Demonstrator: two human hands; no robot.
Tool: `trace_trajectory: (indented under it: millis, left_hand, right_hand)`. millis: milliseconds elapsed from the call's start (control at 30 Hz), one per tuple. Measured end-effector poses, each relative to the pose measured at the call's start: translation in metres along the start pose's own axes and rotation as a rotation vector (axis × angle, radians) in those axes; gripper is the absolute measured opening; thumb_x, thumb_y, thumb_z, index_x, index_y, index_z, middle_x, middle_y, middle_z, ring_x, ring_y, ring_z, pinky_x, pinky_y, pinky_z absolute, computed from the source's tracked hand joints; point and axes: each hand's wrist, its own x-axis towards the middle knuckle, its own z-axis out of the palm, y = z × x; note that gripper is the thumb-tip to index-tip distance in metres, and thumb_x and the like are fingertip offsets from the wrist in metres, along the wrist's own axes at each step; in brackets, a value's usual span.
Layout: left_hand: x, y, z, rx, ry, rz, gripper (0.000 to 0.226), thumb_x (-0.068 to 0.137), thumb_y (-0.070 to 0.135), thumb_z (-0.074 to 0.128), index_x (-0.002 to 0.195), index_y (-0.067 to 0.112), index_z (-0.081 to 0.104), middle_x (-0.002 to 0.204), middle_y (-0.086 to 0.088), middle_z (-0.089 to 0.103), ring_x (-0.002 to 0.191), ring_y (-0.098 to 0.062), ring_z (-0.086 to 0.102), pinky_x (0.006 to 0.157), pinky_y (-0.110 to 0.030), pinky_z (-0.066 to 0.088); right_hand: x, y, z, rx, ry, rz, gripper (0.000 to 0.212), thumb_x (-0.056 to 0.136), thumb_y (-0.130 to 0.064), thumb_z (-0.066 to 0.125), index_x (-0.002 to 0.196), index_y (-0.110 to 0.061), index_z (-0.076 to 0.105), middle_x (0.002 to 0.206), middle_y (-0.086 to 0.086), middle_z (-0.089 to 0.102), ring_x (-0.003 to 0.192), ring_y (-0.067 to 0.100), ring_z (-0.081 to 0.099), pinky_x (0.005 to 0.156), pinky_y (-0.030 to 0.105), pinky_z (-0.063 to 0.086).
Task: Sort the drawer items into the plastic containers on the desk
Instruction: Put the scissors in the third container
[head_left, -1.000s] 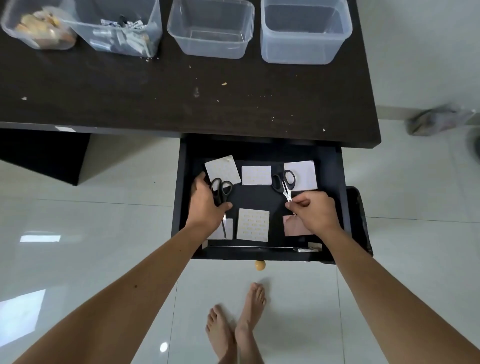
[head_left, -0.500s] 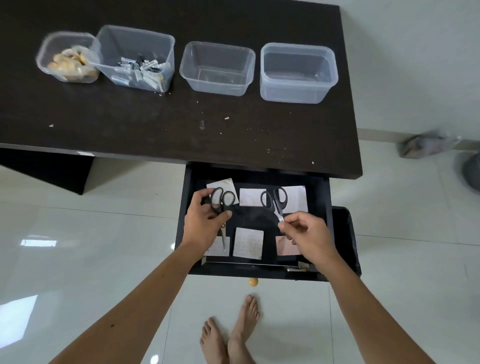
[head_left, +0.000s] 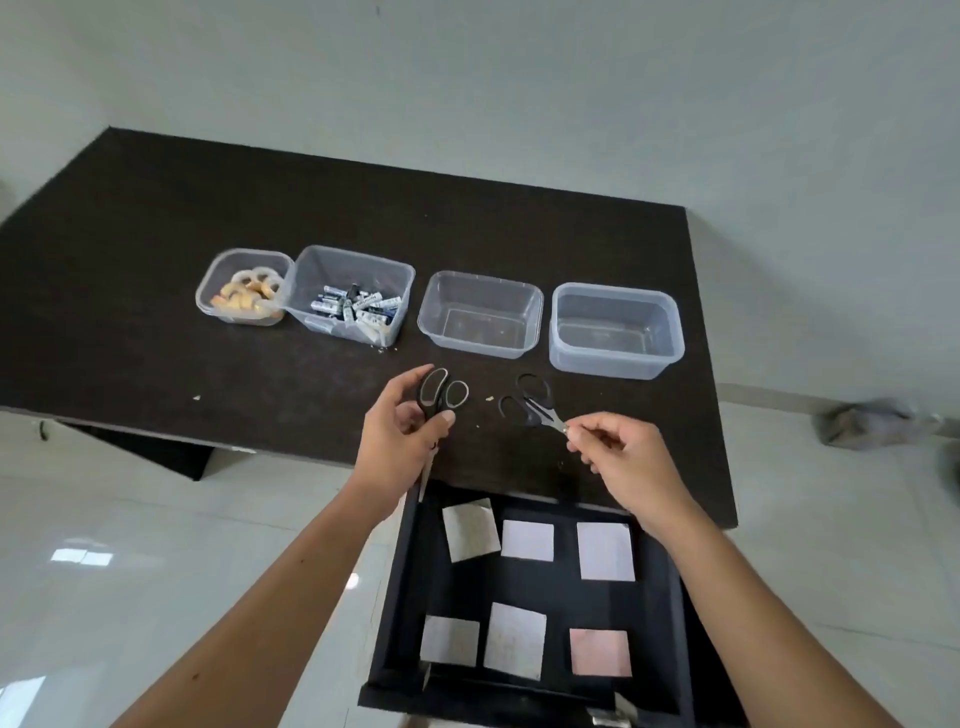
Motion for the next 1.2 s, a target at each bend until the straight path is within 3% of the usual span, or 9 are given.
trace_trajectory:
  millis: [167, 267, 400, 533, 633, 867, 967, 1100, 1200]
  left_hand:
    - [0.065, 0.035, -0.008, -0.140, 0.020, -0.008, 0.047, 0.094, -0.009, 0.070, 0.121, 0.024, 0.049, 0.094, -0.012, 0.068, 0.085, -0.029, 0.076, 0.088, -0.062, 0.061]
    - [0.099, 0.044, -0.015, -0.165, -0.004, -0.001, 0.054, 0.093, -0.013, 0.068, 0.129, 0.024, 0.052, 0.102, -0.019, 0.061, 0.093, -0.038, 0.074, 0.084, -0.056, 0.064]
    - [0.129, 0.047, -0.020, -0.155, -0.029, -0.053, 0.039, 0.091, -0.010, 0.072, 0.118, 0.017, 0.068, 0.111, -0.018, 0.066, 0.094, -0.030, 0.076, 0.078, -0.045, 0.067]
    - [0.151, 0.051, -0.022, -0.151, -0.049, -0.085, 0.029, 0.092, -0.006, 0.073, 0.111, 0.015, 0.065, 0.100, -0.013, 0.068, 0.096, -0.034, 0.074, 0.077, -0.044, 0.067]
    - [0.161, 0.055, -0.020, -0.164, -0.069, -0.069, 0.040, 0.094, -0.005, 0.071, 0.125, 0.019, 0.064, 0.094, -0.010, 0.068, 0.091, -0.026, 0.076, 0.077, -0.044, 0.067]
    - [0.173, 0.061, 0.002, -0.061, -0.059, -0.039, 0.028, 0.091, 0.009, 0.079, 0.106, 0.030, 0.068, 0.096, -0.015, 0.064, 0.089, -0.031, 0.071, 0.086, -0.049, 0.063]
    - [0.178, 0.057, 0.013, 0.088, -0.071, 0.018, 0.023, 0.087, 0.021, 0.080, 0.100, 0.034, 0.068, 0.091, -0.003, 0.072, 0.087, -0.022, 0.068, 0.097, -0.057, 0.058]
    - [0.176, 0.054, 0.021, 0.347, -0.088, 0.135, 0.030, 0.092, 0.014, 0.079, 0.115, 0.023, 0.064, 0.119, 0.009, 0.071, 0.118, -0.005, 0.066, 0.111, -0.035, 0.052]
    - [0.172, 0.056, 0.016, 0.431, -0.068, 0.229, 0.034, 0.091, 0.014, 0.080, 0.119, 0.023, 0.062, 0.124, 0.010, 0.069, 0.121, -0.006, 0.064, 0.111, -0.035, 0.052]
  right_hand:
    - [0.076, -0.045, 0.008, -0.082, 0.021, -0.047, 0.015, 0.102, -0.025, 0.067, 0.095, -0.032, 0.077, 0.089, -0.009, 0.078, 0.091, 0.017, 0.071, 0.086, 0.031, 0.057]
    - [0.121, -0.064, 0.016, -0.142, 0.055, -0.064, 0.012, 0.102, -0.029, 0.068, 0.096, -0.027, 0.079, 0.090, -0.012, 0.077, 0.088, 0.011, 0.070, 0.076, 0.025, 0.053]
    - [0.169, -0.077, 0.032, -0.260, 0.053, -0.094, 0.012, 0.100, -0.029, 0.070, 0.090, -0.035, 0.073, 0.084, -0.016, 0.067, 0.079, 0.005, 0.064, 0.067, 0.018, 0.044]
    - [0.199, -0.073, 0.049, -0.401, 0.035, -0.135, 0.021, 0.100, -0.030, 0.068, 0.084, -0.042, 0.077, 0.094, -0.018, 0.066, 0.108, 0.023, 0.049, 0.096, 0.038, 0.043]
    - [0.207, -0.068, 0.054, -0.459, 0.095, -0.174, 0.018, 0.099, -0.032, 0.070, 0.088, -0.039, 0.082, 0.099, -0.015, 0.070, 0.109, 0.027, 0.046, 0.101, 0.044, 0.038]
    - [0.201, -0.066, 0.042, -0.297, 0.168, -0.261, 0.016, 0.092, -0.023, 0.080, 0.093, -0.039, 0.081, 0.091, -0.019, 0.070, 0.103, 0.022, 0.061, 0.098, 0.039, 0.047]
    - [0.192, -0.065, 0.031, -0.283, 0.189, -0.285, 0.013, 0.092, -0.021, 0.080, 0.096, -0.032, 0.083, 0.090, -0.018, 0.071, 0.094, 0.001, 0.062, 0.086, 0.013, 0.046]
    - [0.174, -0.064, 0.021, -0.273, 0.193, -0.276, 0.010, 0.093, -0.022, 0.079, 0.096, -0.030, 0.084, 0.088, -0.016, 0.071, 0.083, 0.003, 0.057, 0.074, 0.010, 0.041]
    - [0.160, -0.062, 0.016, -0.294, 0.201, -0.240, 0.008, 0.093, -0.026, 0.078, 0.097, -0.032, 0.082, 0.093, -0.021, 0.070, 0.092, 0.006, 0.060, 0.076, 0.005, 0.040]
